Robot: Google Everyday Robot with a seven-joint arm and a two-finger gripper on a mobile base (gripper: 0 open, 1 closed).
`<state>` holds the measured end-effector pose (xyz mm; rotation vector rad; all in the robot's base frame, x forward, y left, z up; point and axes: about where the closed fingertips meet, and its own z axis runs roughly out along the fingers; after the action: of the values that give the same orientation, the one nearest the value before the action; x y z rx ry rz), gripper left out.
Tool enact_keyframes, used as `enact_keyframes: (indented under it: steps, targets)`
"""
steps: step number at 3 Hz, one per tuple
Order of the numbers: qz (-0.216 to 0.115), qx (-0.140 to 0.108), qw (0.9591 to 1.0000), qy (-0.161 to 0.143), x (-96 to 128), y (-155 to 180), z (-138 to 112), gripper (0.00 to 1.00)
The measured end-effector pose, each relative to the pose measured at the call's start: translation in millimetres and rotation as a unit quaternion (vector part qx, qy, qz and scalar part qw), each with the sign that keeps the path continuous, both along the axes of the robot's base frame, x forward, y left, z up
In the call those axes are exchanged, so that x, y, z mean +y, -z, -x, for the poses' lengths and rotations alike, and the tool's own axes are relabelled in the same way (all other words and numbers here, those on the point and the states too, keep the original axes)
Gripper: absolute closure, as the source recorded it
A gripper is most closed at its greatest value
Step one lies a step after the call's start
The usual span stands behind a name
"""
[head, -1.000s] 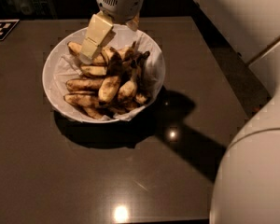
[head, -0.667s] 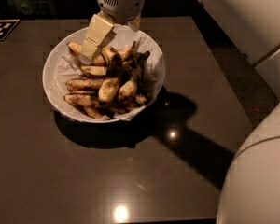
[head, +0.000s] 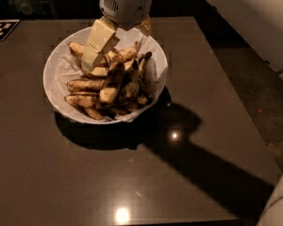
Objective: Pick banana from white bowl
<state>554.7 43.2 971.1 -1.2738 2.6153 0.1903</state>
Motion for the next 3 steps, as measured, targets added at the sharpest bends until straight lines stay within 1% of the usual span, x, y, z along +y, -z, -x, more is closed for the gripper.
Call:
enact_keyframes:
  steps: [1,2,3]
  targets:
    - [0.011,0.002,0.9999,0.009,5,2,8,0.01]
    - [0.019,0.004,0.9998,0.009,12,5,17,0.08]
    - [0.024,0.004,0.9997,0.01,16,6,21,0.08]
